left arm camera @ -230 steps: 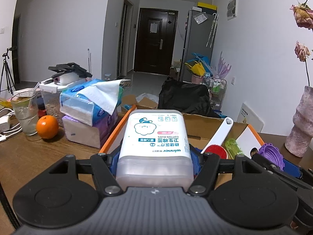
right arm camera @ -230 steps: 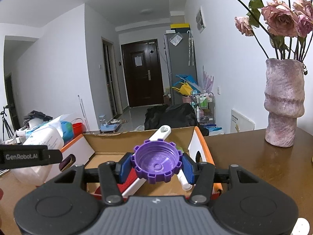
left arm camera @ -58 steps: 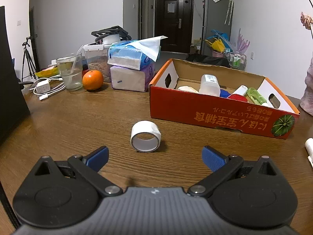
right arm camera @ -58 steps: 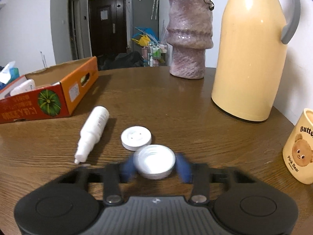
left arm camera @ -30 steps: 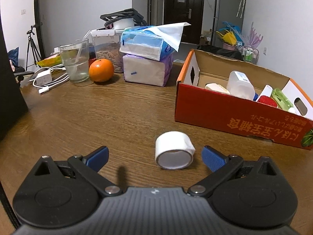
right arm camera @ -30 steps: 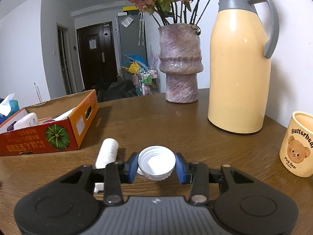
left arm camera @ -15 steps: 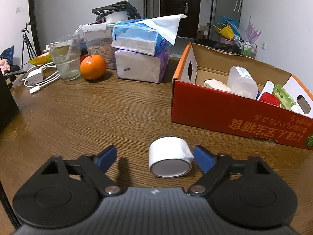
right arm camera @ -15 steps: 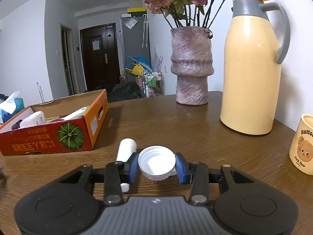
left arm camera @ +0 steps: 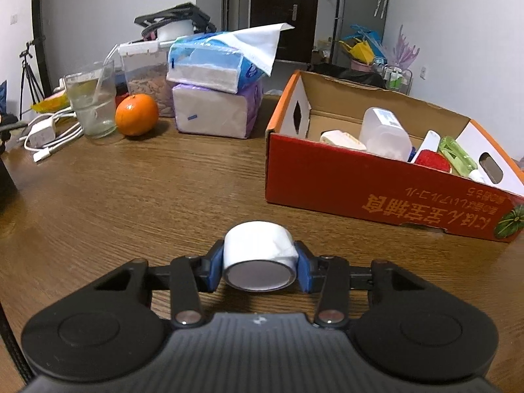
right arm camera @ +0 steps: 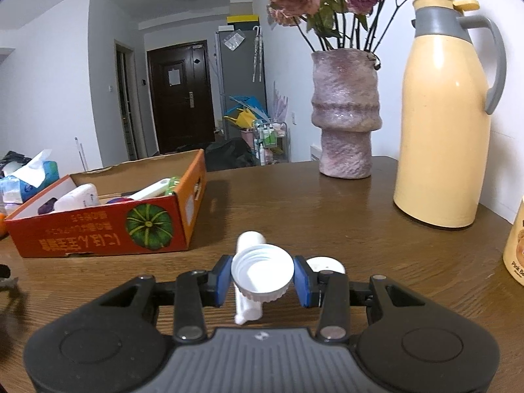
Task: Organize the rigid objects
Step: 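Close the left gripper on the white tape roll, then carry the tape roll and white cap with both grippers over the cardboard box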
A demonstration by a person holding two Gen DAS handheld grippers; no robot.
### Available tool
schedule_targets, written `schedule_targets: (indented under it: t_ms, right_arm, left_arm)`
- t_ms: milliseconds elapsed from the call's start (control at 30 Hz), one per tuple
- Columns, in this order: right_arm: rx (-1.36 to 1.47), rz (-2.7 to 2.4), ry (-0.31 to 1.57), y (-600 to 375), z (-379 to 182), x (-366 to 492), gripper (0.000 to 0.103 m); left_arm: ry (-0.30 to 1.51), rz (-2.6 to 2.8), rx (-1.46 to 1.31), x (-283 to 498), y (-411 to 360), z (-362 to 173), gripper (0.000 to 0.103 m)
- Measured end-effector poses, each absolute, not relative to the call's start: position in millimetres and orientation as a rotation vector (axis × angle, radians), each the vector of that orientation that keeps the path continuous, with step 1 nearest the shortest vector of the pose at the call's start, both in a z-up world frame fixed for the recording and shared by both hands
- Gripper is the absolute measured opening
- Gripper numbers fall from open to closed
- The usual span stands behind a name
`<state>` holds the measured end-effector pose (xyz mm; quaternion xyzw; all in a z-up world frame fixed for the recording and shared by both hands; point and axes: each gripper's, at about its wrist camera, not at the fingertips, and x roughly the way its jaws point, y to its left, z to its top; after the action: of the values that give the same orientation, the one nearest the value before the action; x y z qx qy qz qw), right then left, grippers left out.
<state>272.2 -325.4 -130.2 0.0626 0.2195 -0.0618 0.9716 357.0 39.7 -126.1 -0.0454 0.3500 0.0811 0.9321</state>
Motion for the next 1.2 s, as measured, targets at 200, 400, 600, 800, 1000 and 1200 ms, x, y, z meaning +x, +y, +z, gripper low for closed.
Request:
schedule_targets:
  t_ms: [200, 400, 600, 800, 1000, 1200]
  right_arm:
    - [0.125, -0.096, 0.430, -312, -128, 274, 0.039]
    - [0.126, -0.068, 0.409, -298, -125, 278, 0.039]
    - [0.129, -0.042, 0.382, -283, -120, 283, 0.039]
    - [0.136, -0.019, 0.353, -270, -114, 292, 0.039]
    - [0.144, 0.000, 0.331, -257, -111, 302, 0.039]
    - [0.154, 0.020, 0.317, -244, -109, 310, 0.039]
  left_arm:
    - [0.681, 0.155, -0.088, 351, 36, -118, 0.044]
    - [0.639, 0.145, -0.087, 345, 33, -106, 0.044]
    - [0.603, 0.129, -0.097, 341, 31, -95, 0.044]
    - [0.567, 0.119, -0.100, 339, 28, -84, 0.044]
    - [0.542, 0.109, -0.100, 343, 22, -78, 0.044]
    - [0.522, 0.104, -0.102, 350, 16, -74, 0.044]
